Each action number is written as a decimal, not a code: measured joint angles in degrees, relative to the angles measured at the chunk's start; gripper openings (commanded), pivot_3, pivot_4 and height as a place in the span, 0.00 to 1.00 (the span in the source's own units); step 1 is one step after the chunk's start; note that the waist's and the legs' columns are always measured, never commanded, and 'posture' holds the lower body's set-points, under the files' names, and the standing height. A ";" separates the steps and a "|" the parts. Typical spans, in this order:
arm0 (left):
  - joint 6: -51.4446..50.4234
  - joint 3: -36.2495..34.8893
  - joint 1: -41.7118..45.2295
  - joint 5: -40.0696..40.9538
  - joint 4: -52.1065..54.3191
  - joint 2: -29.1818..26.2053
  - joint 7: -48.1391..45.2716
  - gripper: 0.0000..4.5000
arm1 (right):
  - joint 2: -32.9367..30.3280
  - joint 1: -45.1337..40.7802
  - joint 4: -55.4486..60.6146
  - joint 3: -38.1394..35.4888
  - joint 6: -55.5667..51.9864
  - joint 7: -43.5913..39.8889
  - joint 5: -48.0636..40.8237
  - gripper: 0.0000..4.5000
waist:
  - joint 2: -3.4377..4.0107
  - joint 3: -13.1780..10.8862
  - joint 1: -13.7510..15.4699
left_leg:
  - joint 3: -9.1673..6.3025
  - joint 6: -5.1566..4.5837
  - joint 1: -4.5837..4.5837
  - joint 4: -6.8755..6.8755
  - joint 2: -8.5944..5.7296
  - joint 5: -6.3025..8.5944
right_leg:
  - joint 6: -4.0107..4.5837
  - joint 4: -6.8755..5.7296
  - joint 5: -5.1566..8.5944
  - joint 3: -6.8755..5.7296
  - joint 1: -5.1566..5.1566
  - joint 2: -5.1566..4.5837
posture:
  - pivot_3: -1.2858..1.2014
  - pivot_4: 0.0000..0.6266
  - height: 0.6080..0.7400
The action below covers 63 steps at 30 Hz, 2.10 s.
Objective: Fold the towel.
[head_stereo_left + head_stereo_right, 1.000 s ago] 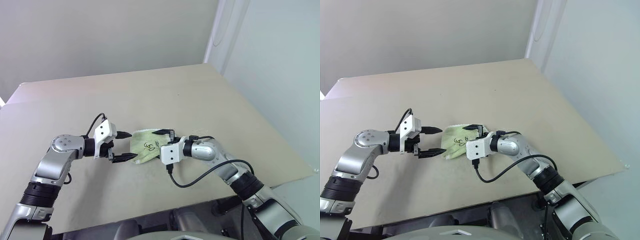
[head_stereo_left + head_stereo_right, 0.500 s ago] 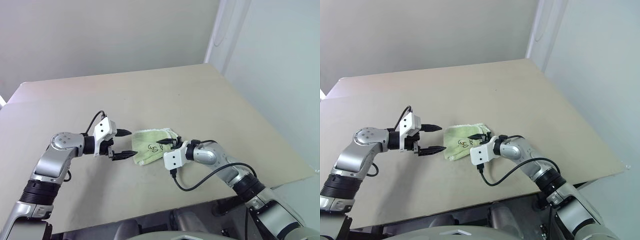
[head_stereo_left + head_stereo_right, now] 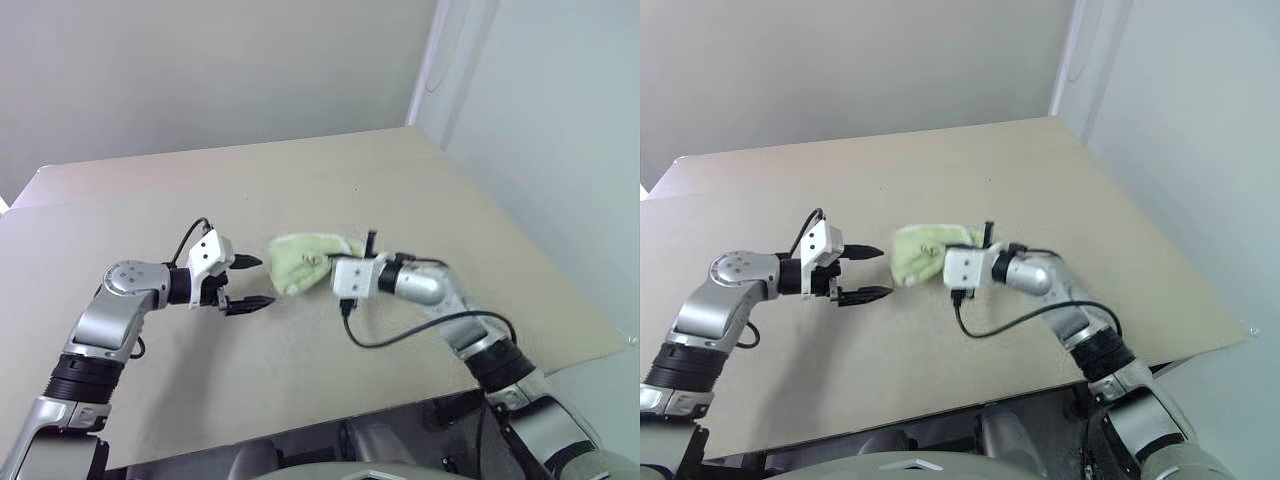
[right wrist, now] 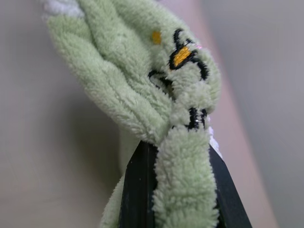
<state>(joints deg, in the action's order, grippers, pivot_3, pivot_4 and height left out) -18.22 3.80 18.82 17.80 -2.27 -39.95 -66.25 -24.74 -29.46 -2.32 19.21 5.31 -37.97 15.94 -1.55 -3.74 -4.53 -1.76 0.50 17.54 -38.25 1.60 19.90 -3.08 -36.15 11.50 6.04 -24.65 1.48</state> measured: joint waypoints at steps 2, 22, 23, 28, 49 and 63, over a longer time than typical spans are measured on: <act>0.05 0.05 0.02 -0.22 -0.11 0.09 -0.02 1.00 | -1.41 -2.44 1.73 -3.86 -2.52 -0.23 -2.02 0.00 | 0.00 0.00 0.10 | 0.00 0.00 -0.02 0.00 0.00 0.00 | 0.00 0.01 0.00 -0.01 0.00 0.00 | 0.52 0.00 0.79; 1.14 2.18 2.34 -1.84 -2.08 1.62 -0.16 1.00 | -11.74 14.59 -9.67 -7.39 -0.29 8.35 3.99 0.28 | -0.01 -0.01 -0.36 | 0.14 -0.01 -0.07 0.09 -0.04 0.01 | -0.06 0.06 0.05 0.13 0.15 -0.01 | 0.52 0.00 0.79; 1.14 2.18 2.34 -1.90 -2.08 1.62 -0.18 1.00 | -11.87 15.18 -9.44 -7.39 -0.06 8.15 3.88 0.36 | -0.02 -0.01 -0.42 | 0.13 -0.01 -0.06 0.09 -0.04 0.01 | -0.06 0.06 0.05 0.12 0.15 -0.01 | 0.52 0.00 0.79; 1.00 2.19 2.52 -2.15 -2.08 1.61 -0.25 1.00 | -12.50 16.09 -6.84 -8.74 -0.30 5.78 1.73 0.76 | -0.05 -0.01 -0.97 | 0.12 -0.01 -0.03 0.09 -0.03 0.01 | -0.07 0.10 0.06 0.12 0.17 -0.01 | 0.52 0.00 0.79; -1.37 2.30 4.08 -2.26 -1.46 2.07 -0.03 1.00 | 3.77 4.11 2.88 -24.54 -47.08 8.64 -33.95 0.99 | 0.03 -0.07 -1.11 | 0.06 -0.01 0.23 0.12 -0.02 0.01 | -0.08 0.17 0.05 0.07 -0.01 -0.02 | 0.52 0.00 0.79; -1.54 2.30 4.09 -2.31 -0.91 1.99 0.23 1.00 | 10.41 2.85 -21.96 -18.94 -23.71 17.96 -22.18 0.99 | -0.30 0.16 -2.64 | 0.00 -0.01 -0.12 0.05 -0.03 0.01 | -0.11 0.15 0.05 0.08 0.37 -0.02 | 0.52 0.00 0.79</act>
<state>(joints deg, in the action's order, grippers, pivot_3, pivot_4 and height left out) -19.75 6.09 22.90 15.50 -3.18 -37.96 -66.02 -14.33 -26.60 -24.29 0.27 -18.40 -20.01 -6.24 -1.85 -3.58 -7.17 -1.76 0.49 17.42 -38.20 1.58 19.90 -3.19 -36.00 11.56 6.12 -24.28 1.46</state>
